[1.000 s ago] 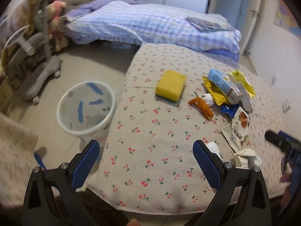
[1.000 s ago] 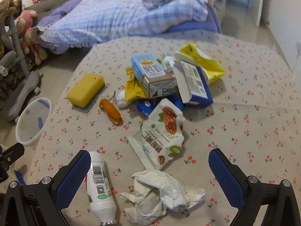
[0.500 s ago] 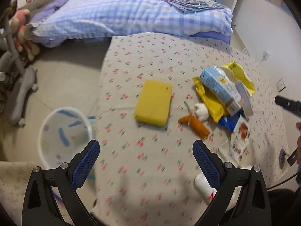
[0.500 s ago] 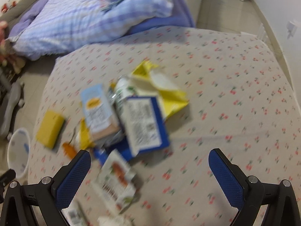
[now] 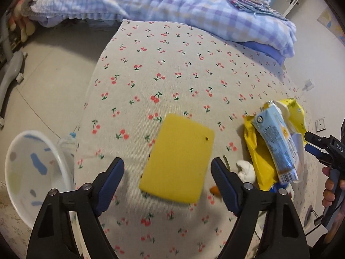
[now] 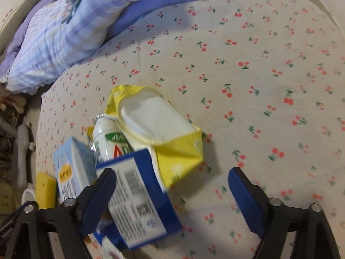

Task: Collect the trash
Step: 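Grasp the yellow sponge with the left tool while the right tool grasps the yellow snack bag, then carry sponge and bag to the white wastebasket and open both tools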

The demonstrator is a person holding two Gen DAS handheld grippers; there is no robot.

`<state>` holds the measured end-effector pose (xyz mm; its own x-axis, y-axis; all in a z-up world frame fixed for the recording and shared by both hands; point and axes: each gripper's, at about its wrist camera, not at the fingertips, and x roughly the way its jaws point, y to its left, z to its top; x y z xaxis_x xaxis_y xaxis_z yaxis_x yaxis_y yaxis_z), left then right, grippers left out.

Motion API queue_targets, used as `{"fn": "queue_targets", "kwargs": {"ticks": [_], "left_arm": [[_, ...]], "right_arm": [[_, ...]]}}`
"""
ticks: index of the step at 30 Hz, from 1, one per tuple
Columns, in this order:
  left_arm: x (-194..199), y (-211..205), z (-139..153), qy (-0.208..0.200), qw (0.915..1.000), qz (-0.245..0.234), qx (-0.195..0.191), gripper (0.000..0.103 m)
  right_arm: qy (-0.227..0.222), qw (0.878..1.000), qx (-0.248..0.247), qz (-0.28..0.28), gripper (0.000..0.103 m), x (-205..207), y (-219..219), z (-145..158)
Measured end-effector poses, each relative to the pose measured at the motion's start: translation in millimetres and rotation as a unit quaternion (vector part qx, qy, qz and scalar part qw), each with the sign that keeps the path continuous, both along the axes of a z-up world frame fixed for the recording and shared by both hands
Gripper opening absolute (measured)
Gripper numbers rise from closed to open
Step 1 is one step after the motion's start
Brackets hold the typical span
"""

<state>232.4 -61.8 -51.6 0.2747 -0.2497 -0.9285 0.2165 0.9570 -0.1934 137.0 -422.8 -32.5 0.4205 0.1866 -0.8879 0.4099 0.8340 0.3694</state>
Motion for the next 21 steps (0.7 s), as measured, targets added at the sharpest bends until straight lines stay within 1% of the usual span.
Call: {"fn": "queue_targets", "kwargs": {"ticks": [2,5,7,8,10,11,12,15,18,21], "left_arm": [[1.5,-1.0,-4.9,0.009,1.0,0.0,-0.001,0.076],[2.8,-7.7,-11.0,0.017,0.9998,-0.006,-0.004,0.07],[2.4,-12.3,-11.0,0.015,0.9998,-0.011,-0.003,0.065],[2.2,-14.6,-10.3,0.011,0.9999,-0.012,0.002,0.064],[0.1,-17.8,-7.7,0.0,0.9999,-0.012,0.011,0.06],[-1.2,-18.0,-6.9,-0.003,0.9999,-0.01,0.014,0.058],[-2.0,-18.8,-6.4,-0.004,0.9999,-0.006,0.014,0.058],[-5.0,-15.7,-2.9,-0.009,0.9999,0.004,0.011,0.055],[-11.5,-10.4,3.4,-0.02,0.9996,0.012,0.013,0.054],[-14.2,-7.2,11.5,-0.027,0.9994,0.021,0.001,0.053]], "right_arm": [[0.002,1.0,0.006,-0.008,0.079,5.7,-3.4,-6.2],[0.002,0.999,0.025,-0.023,0.07,9.2,-10.9,-14.9],[0.0,0.999,0.031,-0.032,0.059,9.1,-15.1,-18.0],[-0.002,0.999,0.033,-0.033,0.056,9.7,-16.6,-18.9],[-0.01,0.998,0.042,-0.035,0.045,8.9,-19.7,-20.2],[-0.015,0.998,0.048,-0.04,0.043,6.8,-22.0,-20.5],[-0.017,0.998,0.049,-0.042,0.033,6.1,-23.0,-20.6],[-0.03,0.997,0.054,-0.047,0.028,1.2,-25.5,-15.3],[-0.043,0.997,0.034,-0.046,0.026,-4.4,-26.1,-3.4],[-0.058,0.996,0.027,-0.055,0.025,-12.7,-30.3,8.7]]}}
